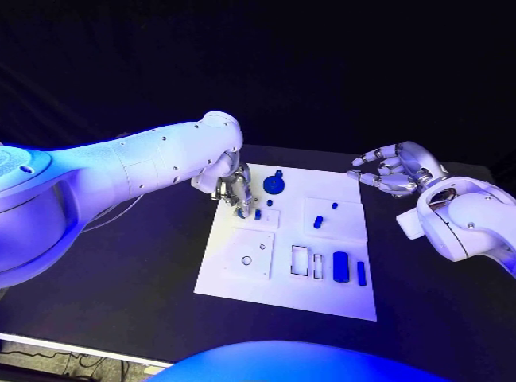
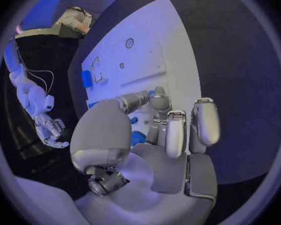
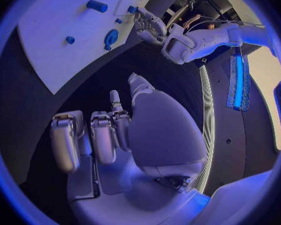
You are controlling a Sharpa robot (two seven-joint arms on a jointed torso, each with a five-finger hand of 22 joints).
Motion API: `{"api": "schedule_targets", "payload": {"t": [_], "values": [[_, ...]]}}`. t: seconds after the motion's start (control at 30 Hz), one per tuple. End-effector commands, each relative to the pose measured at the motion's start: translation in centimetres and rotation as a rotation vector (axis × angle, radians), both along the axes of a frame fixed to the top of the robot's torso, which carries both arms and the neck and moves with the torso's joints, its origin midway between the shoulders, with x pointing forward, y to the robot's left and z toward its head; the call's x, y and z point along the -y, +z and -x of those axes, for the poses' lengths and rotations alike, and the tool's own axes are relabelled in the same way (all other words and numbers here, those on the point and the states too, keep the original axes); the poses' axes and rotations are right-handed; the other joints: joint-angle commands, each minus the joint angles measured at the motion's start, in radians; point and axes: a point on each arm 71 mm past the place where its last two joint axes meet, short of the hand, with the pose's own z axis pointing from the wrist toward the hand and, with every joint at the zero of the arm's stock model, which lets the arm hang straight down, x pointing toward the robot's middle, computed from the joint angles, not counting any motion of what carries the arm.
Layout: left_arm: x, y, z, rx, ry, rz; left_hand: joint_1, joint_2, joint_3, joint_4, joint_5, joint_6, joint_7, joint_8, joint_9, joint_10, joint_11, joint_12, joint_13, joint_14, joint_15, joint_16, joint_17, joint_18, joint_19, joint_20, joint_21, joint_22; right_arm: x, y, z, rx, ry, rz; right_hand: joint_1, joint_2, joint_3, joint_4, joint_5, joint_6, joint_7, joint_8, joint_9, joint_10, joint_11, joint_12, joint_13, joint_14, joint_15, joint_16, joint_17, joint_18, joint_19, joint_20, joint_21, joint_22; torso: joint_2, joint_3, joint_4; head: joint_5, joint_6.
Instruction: Assemble the parts on the task board
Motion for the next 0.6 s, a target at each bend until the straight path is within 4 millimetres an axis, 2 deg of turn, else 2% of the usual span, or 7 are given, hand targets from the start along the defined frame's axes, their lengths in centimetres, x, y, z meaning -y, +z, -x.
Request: {"api": "schedule_targets", "payload": {"t": [0.03, 0.2, 0.6], "values": [[-0.04, 0.01, 0.05, -0.009, -0.008, -0.001, 0.011, -0.001, 0.153, -0.161, 0.006, 0.009, -0.004, 0.005, 0.001, 0.008, 0.0, 0.007, 0.002, 0.094, 0.0, 0.004, 0.236, 0.001, -0.001, 0.002, -0.004, 0.033, -0.12, -0.01, 0.05, 0.003, 0.014, 0.005, 0.002, -0.007, 0.007, 0.0, 0.006, -0.006, 0.0, 0.004, -0.001, 0.019, -0.007, -0.004, 0.178, 0.099, -0.005, -0.006, 0.241, 0.001, 0.091, -0.009, -0.003, 0.247, 0.0, -0.0002, -0.0009, 0.0, 0.0], [-0.29, 0.01, 0.04, -0.008, -0.002, 0.002, 0.011, -0.001, 0.153, -0.161, 0.006, 0.009, -0.004, 0.005, 0.001, 0.008, 0.0, 0.007, 0.002, 0.094, 0.0, 0.004, 0.236, 0.001, -0.001, 0.002, -0.004, 0.033, -0.11, -0.01, 0.05, 0.003, 0.015, 0.005, 0.002, -0.007, 0.007, 0.0, 0.006, -0.006, 0.0, 0.004, -0.001, 0.019, -0.007, -0.004, 0.178, 0.099, -0.005, -0.006, 0.241, 0.001, 0.091, -0.009, -0.003, 0.247, 0.001, 0.001, -0.0007, -0.002, -0.001], [0.08, -0.03, 0.01, 0.001, -0.002, 0.008, 0.011, -0.001, 0.153, -0.161, 0.006, 0.01, -0.004, 0.004, 0.0, 0.007, 0.0, 0.007, 0.001, 0.094, 0.0, 0.004, 0.236, 0.001, -0.003, 0.002, -0.005, 0.032, -0.14, -0.01, 0.06, 0.003, 0.015, 0.004, 0.002, -0.007, 0.007, 0.0, 0.006, -0.006, 0.0, 0.004, -0.001, 0.019, -0.007, -0.004, 0.178, 0.099, -0.005, -0.006, 0.241, 0.001, 0.091, -0.009, -0.003, 0.247, 0.001, 0.0005, -0.0015, -0.001, -0.001]]}}
